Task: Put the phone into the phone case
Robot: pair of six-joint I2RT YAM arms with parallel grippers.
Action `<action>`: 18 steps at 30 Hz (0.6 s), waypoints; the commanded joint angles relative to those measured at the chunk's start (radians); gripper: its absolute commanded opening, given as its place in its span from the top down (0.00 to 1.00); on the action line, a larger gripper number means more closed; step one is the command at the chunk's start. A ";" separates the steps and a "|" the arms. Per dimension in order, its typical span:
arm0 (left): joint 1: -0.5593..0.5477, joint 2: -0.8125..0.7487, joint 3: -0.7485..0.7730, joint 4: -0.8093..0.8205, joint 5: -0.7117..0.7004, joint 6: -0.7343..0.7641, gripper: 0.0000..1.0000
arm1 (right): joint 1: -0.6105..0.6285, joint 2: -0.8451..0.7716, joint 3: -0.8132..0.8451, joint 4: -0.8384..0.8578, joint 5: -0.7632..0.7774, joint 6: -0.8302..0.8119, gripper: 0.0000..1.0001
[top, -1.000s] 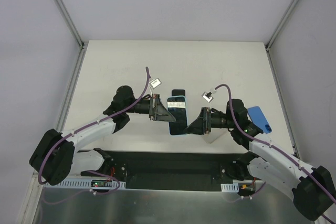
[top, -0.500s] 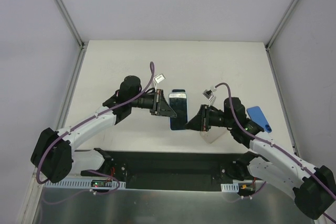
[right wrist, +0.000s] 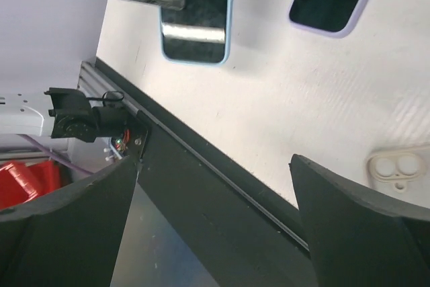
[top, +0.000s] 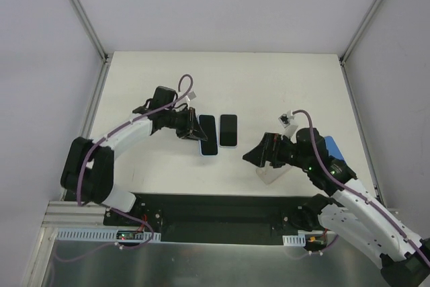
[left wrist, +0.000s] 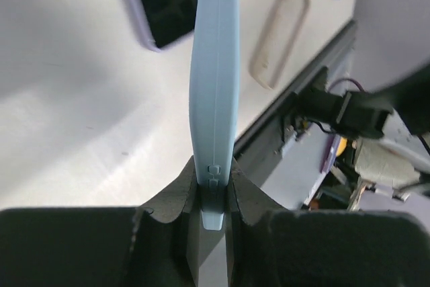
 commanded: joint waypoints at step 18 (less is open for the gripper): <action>0.132 0.615 0.493 -0.428 -0.130 0.161 1.00 | -0.009 -0.163 0.124 -0.294 0.133 -0.171 0.04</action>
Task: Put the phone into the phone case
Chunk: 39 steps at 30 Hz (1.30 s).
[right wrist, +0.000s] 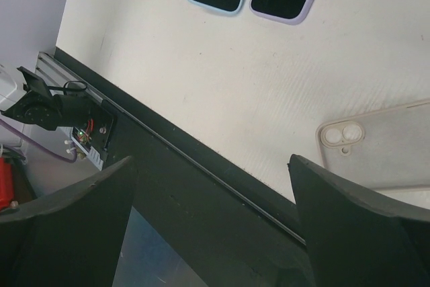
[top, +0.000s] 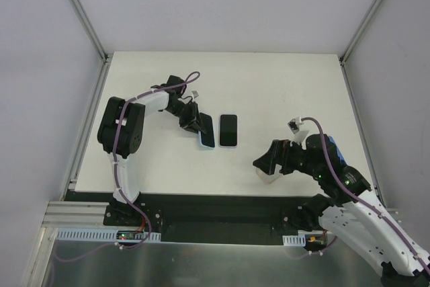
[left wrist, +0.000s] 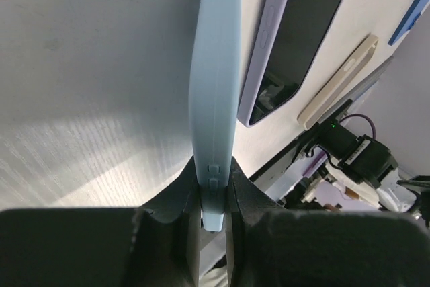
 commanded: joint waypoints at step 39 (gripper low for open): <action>0.016 0.056 0.449 -0.316 -0.335 0.107 1.00 | -0.008 0.067 0.091 -0.028 0.026 -0.048 0.03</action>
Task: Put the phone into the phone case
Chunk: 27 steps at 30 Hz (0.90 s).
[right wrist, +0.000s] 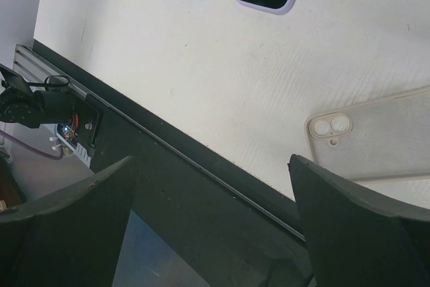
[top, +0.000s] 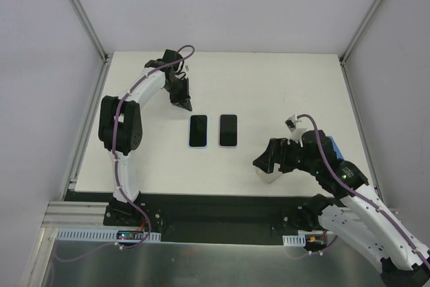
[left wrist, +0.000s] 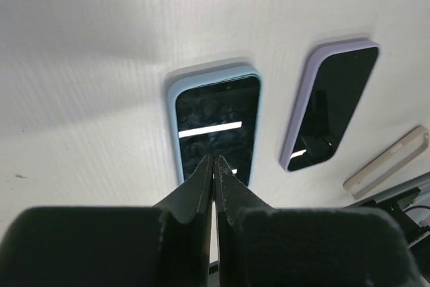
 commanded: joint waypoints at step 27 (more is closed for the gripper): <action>-0.135 0.207 0.031 0.118 -0.056 0.015 1.00 | -0.018 0.046 0.066 0.023 0.003 -0.030 0.03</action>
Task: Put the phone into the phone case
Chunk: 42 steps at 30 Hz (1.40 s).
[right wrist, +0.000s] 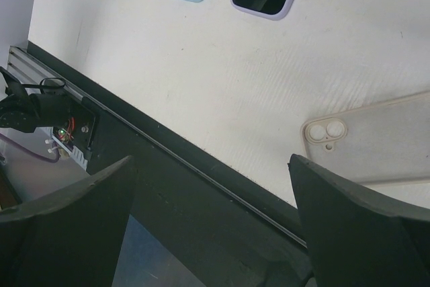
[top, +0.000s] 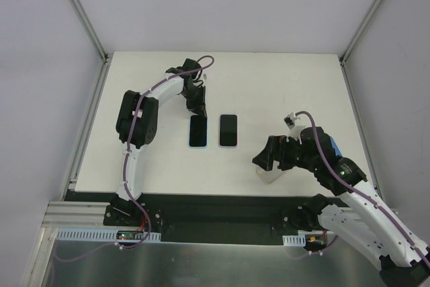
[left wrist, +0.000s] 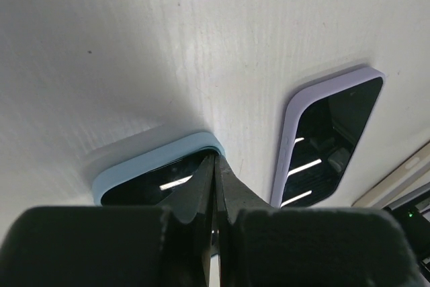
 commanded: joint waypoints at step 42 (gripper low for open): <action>-0.037 -0.874 -0.530 -0.012 0.147 0.084 0.01 | -0.442 0.511 0.259 -0.216 0.566 0.104 0.04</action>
